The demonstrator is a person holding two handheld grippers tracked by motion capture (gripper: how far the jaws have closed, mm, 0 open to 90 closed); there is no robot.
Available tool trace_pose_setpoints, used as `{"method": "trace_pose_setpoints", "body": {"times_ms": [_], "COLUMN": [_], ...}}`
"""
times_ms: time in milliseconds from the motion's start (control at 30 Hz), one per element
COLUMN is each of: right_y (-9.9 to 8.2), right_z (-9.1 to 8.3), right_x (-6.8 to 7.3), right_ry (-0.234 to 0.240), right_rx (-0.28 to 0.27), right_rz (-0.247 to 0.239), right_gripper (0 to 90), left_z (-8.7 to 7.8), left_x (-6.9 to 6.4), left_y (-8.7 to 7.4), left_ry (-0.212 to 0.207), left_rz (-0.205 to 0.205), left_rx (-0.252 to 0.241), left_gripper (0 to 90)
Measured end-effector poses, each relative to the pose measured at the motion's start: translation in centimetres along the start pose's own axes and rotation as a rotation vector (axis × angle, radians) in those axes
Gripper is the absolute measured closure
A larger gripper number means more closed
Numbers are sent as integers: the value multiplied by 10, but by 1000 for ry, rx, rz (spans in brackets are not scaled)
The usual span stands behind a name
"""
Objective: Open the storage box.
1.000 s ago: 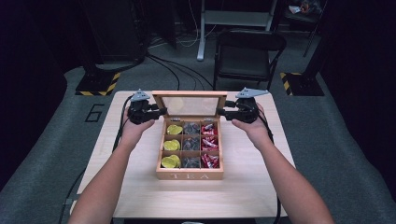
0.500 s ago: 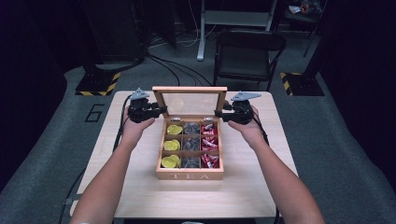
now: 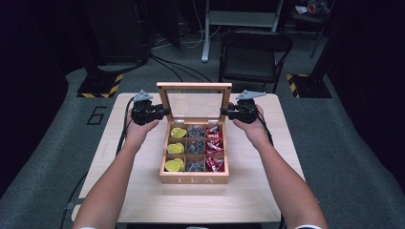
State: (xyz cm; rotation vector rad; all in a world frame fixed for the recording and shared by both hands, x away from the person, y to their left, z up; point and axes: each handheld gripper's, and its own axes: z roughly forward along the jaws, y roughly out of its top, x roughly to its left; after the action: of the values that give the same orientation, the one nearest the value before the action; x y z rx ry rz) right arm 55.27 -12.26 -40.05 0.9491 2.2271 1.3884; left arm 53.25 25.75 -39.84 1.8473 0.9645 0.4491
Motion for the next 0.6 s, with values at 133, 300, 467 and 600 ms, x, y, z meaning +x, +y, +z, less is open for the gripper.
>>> {"method": "trace_pose_setpoints", "body": {"times_ms": [133, 300, 467, 600], "right_y": [5, 7, 9, 10], "right_z": [2, 4, 6, 7], "right_x": [-1, -4, -7, -9], "right_ry": [-11, -7, 1, -1], "right_rx": [21, 27, 32, 36], "right_rz": [-5, 20, 42, 58], "right_gripper": [643, 644, 647, 648], "left_z": [-2, -6, -13, -16], "left_x": [4, 5, 1, -2], "left_y": [-7, -10, -7, -6], "left_ry": [3, 9, 2, -7], "left_rz": [-24, -25, -24, -44], "left_rx": [8, 15, 14, 13], "left_gripper": [560, 560, 555, 543]}}
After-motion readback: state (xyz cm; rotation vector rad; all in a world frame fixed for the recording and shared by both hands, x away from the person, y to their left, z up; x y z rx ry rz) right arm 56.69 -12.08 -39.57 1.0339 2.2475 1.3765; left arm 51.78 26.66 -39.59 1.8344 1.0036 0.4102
